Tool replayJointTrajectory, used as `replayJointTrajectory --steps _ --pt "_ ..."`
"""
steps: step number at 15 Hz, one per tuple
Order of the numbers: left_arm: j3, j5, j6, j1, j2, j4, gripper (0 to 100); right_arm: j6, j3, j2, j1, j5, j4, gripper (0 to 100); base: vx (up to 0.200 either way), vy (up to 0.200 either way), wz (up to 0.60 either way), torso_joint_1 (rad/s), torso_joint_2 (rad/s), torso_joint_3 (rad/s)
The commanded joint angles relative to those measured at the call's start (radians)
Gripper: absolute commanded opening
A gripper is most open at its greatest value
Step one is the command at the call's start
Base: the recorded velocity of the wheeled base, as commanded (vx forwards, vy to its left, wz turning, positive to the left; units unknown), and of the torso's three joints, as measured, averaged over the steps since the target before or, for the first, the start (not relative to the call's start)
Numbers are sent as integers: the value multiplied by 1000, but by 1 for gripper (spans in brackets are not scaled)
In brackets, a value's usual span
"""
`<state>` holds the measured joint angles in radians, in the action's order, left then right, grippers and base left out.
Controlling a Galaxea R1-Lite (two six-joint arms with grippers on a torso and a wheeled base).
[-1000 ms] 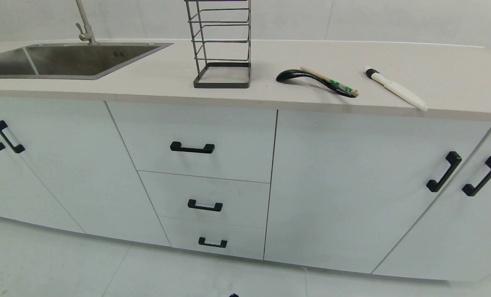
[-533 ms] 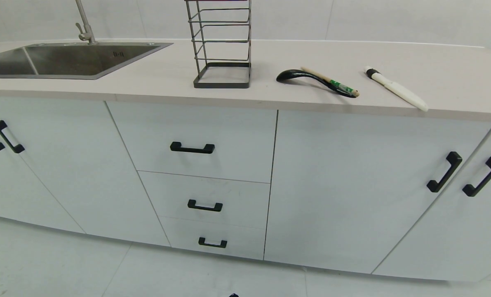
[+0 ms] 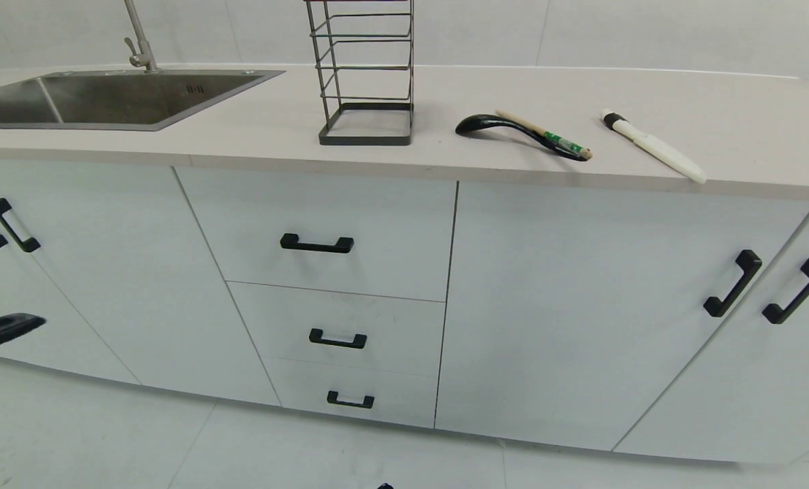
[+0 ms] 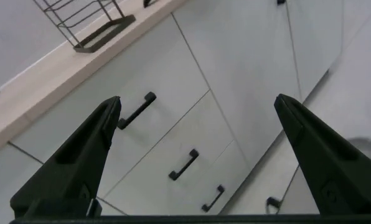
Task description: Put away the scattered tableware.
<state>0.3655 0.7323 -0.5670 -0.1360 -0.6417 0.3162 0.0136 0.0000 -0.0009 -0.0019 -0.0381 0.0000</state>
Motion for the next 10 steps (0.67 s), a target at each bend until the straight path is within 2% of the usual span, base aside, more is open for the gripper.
replayJointTrajectory --steps 1,2,4,5,7,9,10 --pt "3 -2 -123 -10 -159 -3 100 0 0 1 -1 0 0 0 0 0 0 0 0 0" --pt "3 -8 -214 -11 -213 -9 100 0 0 1 0 0 0 0 0 0 0 0 0 0" --pt "4 -62 -352 -33 -276 -68 100 0 0 1 0 0 0 0 0 0 0 0 0 0" --pt "4 -116 -386 -88 -300 -114 100 0 0 1 0 0 0 0 0 0 0 0 0 0" --pt "4 -257 -395 -208 -342 -143 100 0 0 1 -1 0 0 0 0 0 0 0 0 0" --pt "4 -346 -395 -290 -409 -140 100 0 0 1 0 0 0 0 0 0 0 0 0 0" --pt "4 -372 -396 -300 -444 -138 100 0 0 1 0 0 0 0 0 0 0 0 0 0"
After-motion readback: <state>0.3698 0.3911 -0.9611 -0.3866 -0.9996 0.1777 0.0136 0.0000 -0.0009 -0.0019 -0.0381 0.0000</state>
